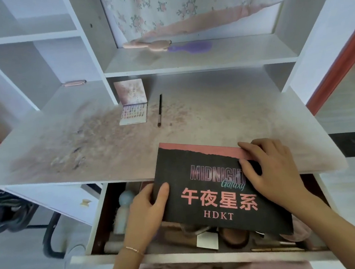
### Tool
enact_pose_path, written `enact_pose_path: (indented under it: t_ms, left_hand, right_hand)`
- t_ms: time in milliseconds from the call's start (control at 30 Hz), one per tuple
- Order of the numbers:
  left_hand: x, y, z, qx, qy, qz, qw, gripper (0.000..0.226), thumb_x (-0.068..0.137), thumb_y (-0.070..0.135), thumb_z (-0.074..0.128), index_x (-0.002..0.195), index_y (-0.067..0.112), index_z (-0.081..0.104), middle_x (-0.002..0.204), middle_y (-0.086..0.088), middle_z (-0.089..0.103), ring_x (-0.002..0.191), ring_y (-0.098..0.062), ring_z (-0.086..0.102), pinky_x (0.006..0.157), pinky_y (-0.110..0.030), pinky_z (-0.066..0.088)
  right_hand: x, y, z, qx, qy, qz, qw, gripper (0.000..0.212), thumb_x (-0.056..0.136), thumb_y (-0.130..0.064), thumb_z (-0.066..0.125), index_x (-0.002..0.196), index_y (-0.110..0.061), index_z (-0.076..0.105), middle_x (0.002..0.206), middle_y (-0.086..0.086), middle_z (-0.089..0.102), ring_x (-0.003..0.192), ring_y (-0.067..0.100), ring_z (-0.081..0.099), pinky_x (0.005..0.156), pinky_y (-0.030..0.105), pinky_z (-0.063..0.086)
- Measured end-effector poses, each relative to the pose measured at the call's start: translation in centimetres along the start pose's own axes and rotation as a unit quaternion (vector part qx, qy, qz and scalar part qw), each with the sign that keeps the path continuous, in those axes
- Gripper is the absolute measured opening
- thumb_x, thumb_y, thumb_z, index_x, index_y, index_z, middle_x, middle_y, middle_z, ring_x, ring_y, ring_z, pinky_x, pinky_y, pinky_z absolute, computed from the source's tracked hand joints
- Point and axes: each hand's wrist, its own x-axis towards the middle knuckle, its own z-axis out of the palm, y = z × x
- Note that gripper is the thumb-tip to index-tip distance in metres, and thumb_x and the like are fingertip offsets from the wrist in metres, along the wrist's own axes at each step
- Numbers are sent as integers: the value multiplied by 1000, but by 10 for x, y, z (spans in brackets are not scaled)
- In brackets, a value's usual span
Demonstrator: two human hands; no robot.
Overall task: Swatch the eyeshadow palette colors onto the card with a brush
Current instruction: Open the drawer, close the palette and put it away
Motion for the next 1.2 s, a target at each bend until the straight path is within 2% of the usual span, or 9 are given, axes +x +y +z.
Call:
enact_pose_path:
  t_ms: [67, 233, 467, 700, 800, 967, 1100, 1133, 1200]
  left_hand:
    - [0, 4, 2, -49, -12, -6, 999, 6, 87, 32, 54, 82, 33, 56, 71, 15, 67, 69, 10, 61, 51, -4, 42]
    - [-7, 7, -9, -140, -42, -31, 989, 19, 84, 30, 58, 100, 22, 61, 85, 2, 73, 79, -15, 69, 68, -30, 57]
    - [-28, -3, -54, -156, -31, -63, 985, 17, 83, 29, 59, 94, 18, 65, 79, -4, 73, 70, -20, 70, 52, -21, 52]
    - [-47, -25, -90, -130, -21, -114, 985, 21, 83, 30, 59, 97, 15, 65, 84, -7, 73, 74, -25, 70, 57, -27, 54]
    - [-41, -30, -88, -112, -12, -129, 985, 22, 85, 28, 59, 94, 10, 66, 84, -11, 73, 76, -27, 69, 67, -35, 56]
    - [-13, -31, -84, -35, -17, -118, 992, 29, 86, 33, 58, 86, 5, 66, 83, -12, 72, 77, -26, 67, 77, -40, 52]
    - [12, -34, -73, 42, -51, -89, 994, 31, 87, 40, 54, 78, 11, 59, 81, -8, 66, 75, -22, 63, 69, -34, 49]
    - [16, -36, -68, 62, -50, -81, 994, 30, 87, 41, 53, 79, 12, 56, 81, -6, 64, 76, -20, 62, 67, -31, 48]
    - [23, -39, -54, 74, -49, -79, 993, 35, 87, 43, 53, 95, 9, 57, 93, -6, 62, 88, -22, 61, 77, -33, 49]
  right_hand:
    - [0, -1, 0, 0, -1, -8, 1000, 39, 84, -34, 50, 114, -12, 62, 100, 12, 62, 94, 32, 55, 80, 42, 41]
    - [3, -1, -6, 38, -57, -50, 996, 34, 87, -27, 56, 119, -16, 59, 104, 7, 60, 97, 24, 51, 83, 34, 37]
    - [2, -44, -2, 145, -114, -142, 973, 34, 89, -24, 54, 122, -19, 58, 108, -1, 57, 97, 9, 46, 83, 22, 36]
    - [-9, -89, 18, 167, -174, -246, 939, 31, 90, -23, 51, 118, -18, 61, 113, 0, 58, 106, 12, 47, 89, 20, 36]
    - [-15, -97, 24, 178, -204, -267, 925, 30, 90, -25, 51, 118, -20, 61, 118, -1, 56, 113, 12, 45, 97, 24, 36]
    - [-23, -91, 30, 205, -227, -244, 920, 34, 92, -30, 49, 125, -25, 55, 129, -9, 47, 122, 0, 34, 103, 11, 24]
    - [-30, -81, 33, 194, -253, -230, 919, 37, 91, -36, 47, 127, -28, 52, 133, -13, 44, 121, -9, 28, 98, 0, 17]
    - [-32, -79, 36, 194, -261, -228, 918, 38, 91, -38, 48, 127, -28, 52, 134, -13, 43, 121, -8, 27, 98, 0, 16]
    - [-34, -74, 41, 185, -278, -216, 917, 43, 89, -41, 51, 131, -30, 47, 139, -13, 38, 126, -5, 24, 101, 4, 14]
